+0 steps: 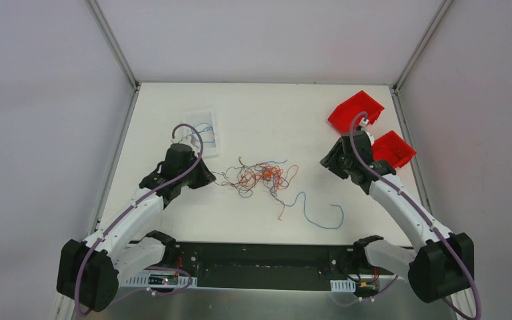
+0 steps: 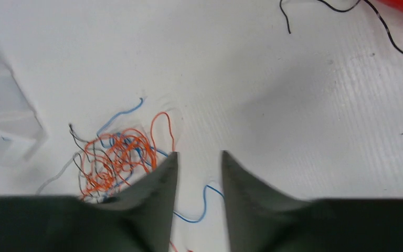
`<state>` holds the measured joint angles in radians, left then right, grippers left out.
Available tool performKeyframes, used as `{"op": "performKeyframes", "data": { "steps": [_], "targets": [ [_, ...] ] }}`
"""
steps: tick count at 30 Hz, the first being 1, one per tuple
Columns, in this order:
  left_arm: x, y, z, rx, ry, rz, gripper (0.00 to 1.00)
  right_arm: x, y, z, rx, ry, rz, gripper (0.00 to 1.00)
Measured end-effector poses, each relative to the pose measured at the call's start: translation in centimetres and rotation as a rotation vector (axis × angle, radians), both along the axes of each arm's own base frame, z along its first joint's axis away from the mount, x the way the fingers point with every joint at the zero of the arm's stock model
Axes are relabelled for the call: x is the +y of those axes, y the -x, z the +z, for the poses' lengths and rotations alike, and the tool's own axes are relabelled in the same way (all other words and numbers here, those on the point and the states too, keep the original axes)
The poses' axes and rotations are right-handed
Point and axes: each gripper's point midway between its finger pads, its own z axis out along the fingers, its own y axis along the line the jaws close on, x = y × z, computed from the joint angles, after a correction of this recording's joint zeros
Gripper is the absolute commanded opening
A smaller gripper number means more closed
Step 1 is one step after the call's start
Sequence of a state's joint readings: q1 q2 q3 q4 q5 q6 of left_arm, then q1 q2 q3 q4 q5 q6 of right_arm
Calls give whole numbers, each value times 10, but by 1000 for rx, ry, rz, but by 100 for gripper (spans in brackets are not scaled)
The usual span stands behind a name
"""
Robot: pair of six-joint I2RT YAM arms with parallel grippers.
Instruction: Untangle the cables
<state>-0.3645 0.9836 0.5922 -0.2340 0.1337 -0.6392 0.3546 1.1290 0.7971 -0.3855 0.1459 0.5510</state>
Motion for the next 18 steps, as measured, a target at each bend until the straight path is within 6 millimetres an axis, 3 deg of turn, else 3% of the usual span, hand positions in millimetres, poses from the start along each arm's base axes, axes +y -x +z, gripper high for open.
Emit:
{"op": "performKeyframes", "data": {
  "steps": [2,6,12,18],
  "targets": [
    [1,0,2,-8,1,4,0,3,2,5,-8,-26,21,77],
    [0,0,-1,1,-2,2,0,22,12,-2,27,-90,131,84],
    [-1,4,-8,24,0,-12,0,50,29,-34,128,-146,245,84],
    [-1,9,-17,47,1,-19,0,89,26,-48,138,-200,309,80]
  ]
}}
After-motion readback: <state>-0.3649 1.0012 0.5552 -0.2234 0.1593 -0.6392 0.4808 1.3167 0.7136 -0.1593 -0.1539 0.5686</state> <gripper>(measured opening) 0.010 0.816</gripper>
